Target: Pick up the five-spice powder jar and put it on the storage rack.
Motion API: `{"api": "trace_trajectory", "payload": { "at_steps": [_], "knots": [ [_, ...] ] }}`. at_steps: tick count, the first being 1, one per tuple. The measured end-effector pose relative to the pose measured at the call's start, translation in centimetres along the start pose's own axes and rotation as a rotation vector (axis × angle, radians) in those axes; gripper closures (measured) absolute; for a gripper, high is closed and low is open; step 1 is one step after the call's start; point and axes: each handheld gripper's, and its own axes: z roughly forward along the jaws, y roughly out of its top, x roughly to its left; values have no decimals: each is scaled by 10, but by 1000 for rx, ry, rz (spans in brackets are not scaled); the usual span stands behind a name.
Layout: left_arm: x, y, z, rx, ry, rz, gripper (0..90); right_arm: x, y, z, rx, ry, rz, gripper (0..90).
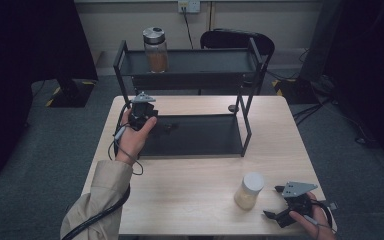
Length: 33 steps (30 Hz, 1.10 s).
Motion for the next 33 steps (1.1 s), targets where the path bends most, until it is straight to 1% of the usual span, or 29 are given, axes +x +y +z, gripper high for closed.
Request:
{"api": "trace_trajectory", "payload": {
  "at_steps": [4,8,10,11,18,21,27,30,33],
  "knots": [
    [4,-15,5,7,-12,-10,22,0,0,0,0,0,-1,0],
    [6,-30,7,-7,-17,-18,22,0,0,0,0,0,-1,0],
    [7,-36,8,-3,-17,-23,22,0,0,0,0,0,-1,0],
    [8,-40,9,-3,-20,-32,22,0,0,0,0,0,-1,0],
    [11,-59,14,22,-23,-44,22,0,0,0,2,-1,-1,0],
    [12,-67,16,25,-28,-59,21,0,0,0,2,0,-1,0],
    [12,-79,17,38,-23,-51,22,0,0,0,2,-1,-1,0],
    [12,-87,17,36,-25,-48,21,0,0,0,2,-1,-1,0],
    [11,-94,18,49,-17,-40,21,0,0,0,2,0,-1,0]
  ]
}}
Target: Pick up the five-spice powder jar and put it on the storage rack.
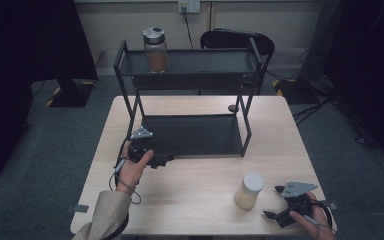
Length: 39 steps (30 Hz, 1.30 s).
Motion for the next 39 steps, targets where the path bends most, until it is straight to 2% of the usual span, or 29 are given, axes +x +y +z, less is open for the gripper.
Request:
{"api": "trace_trajectory", "payload": {
  "at_steps": [4,11,14,25,32,39],
  "knots": [
    [1,-10,1,16,11,8,21,0,0,0,0,0,0,0],
    [2,-26,1,36,24,-4,21,0,0,0,0,0,0,0],
    [-1,-31,1,42,45,17,21,0,0,0,0,0,0,0],
    [-2,-50,3,91,55,58,21,0,0,0,0,0,1,0],
    [-7,-60,-2,140,97,101,22,0,0,0,0,0,1,0],
    [-4,-73,-11,152,108,102,22,0,0,0,0,0,0,0]
  ]
}}
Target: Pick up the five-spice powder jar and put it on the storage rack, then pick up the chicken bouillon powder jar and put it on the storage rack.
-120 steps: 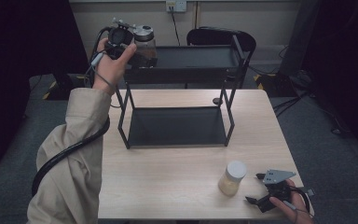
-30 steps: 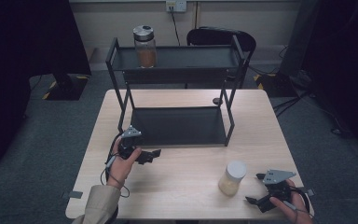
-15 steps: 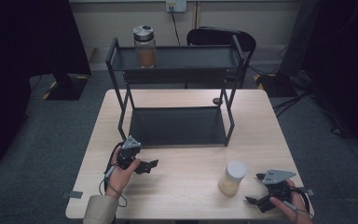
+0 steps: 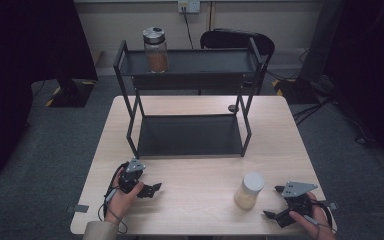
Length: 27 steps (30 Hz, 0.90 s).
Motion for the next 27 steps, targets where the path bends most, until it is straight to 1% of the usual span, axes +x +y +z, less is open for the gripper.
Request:
{"api": "trace_trajectory", "payload": {
  "at_steps": [5,7,9,10,11,12,13,21,27],
  "knots": [
    [2,-9,-3,14,7,1,22,0,0,0,0,0,0,0],
    [2,-12,-4,15,15,14,21,0,0,0,0,0,0,0],
    [2,-14,-5,12,13,22,16,0,0,0,0,0,0,0],
    [2,-15,-5,12,17,36,16,0,0,0,0,0,0,0],
    [1,-17,-5,10,17,59,14,0,0,0,1,0,0,0],
    [0,-17,-4,17,21,83,1,0,0,0,1,-1,1,0],
    [-1,-17,-4,20,23,90,0,1,0,0,1,-2,2,0],
    [-1,-17,-4,18,24,88,0,1,1,0,2,-3,2,0],
    [-1,-17,-4,17,24,87,0,4,1,1,2,-17,17,0]
  ]
}}
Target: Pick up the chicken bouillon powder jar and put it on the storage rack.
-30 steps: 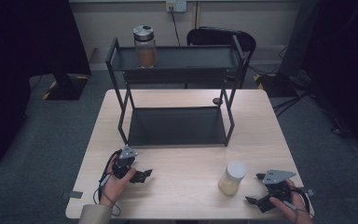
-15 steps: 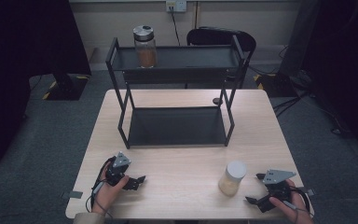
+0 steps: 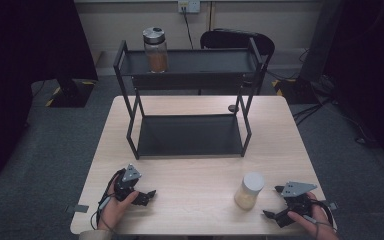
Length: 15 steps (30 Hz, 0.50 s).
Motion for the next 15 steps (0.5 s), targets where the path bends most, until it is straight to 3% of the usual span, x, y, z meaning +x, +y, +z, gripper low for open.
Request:
{"api": "trace_trajectory", "payload": {
  "at_steps": [15],
  "knots": [
    [0,0,0,0,0,0,0,-1,1,1,-1,1,1,0]
  ]
}}
